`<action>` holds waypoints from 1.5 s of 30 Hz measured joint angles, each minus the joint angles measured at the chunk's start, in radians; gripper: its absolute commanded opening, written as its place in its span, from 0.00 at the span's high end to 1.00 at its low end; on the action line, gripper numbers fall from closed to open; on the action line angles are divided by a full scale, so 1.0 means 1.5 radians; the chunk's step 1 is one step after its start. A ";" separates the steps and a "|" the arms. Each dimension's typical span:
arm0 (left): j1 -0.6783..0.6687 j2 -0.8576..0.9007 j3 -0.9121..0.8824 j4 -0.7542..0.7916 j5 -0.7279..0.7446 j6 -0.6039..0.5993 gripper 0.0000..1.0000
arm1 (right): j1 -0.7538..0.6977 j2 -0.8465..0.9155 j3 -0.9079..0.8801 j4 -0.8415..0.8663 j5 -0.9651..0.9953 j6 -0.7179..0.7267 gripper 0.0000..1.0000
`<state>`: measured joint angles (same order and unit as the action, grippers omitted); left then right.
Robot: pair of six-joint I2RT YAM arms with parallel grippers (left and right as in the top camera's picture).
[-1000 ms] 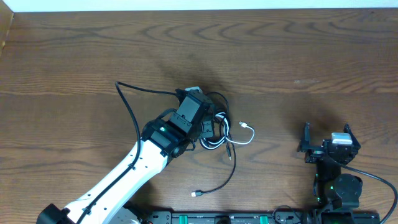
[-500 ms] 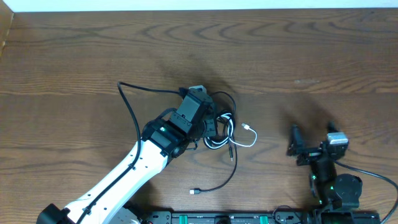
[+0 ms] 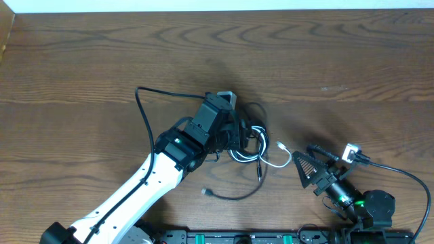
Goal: Untangle cables
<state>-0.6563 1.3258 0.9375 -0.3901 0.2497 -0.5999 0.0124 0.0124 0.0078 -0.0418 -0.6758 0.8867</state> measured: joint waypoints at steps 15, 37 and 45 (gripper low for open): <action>-0.006 0.135 0.000 -0.080 -0.145 -0.025 0.07 | 0.000 0.000 0.000 -0.005 -0.017 0.031 0.01; -0.022 0.319 0.027 0.037 -0.028 -0.305 0.92 | 0.000 0.000 0.000 -0.005 -0.020 0.014 0.01; 0.014 0.242 -0.001 -0.003 -0.028 -0.094 0.92 | 0.000 0.001 0.000 -0.007 -0.028 -0.021 0.05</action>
<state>-0.6346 1.6894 0.9363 -0.3950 0.2077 -0.7403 0.0124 0.0132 0.0078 -0.0517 -0.7174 0.8551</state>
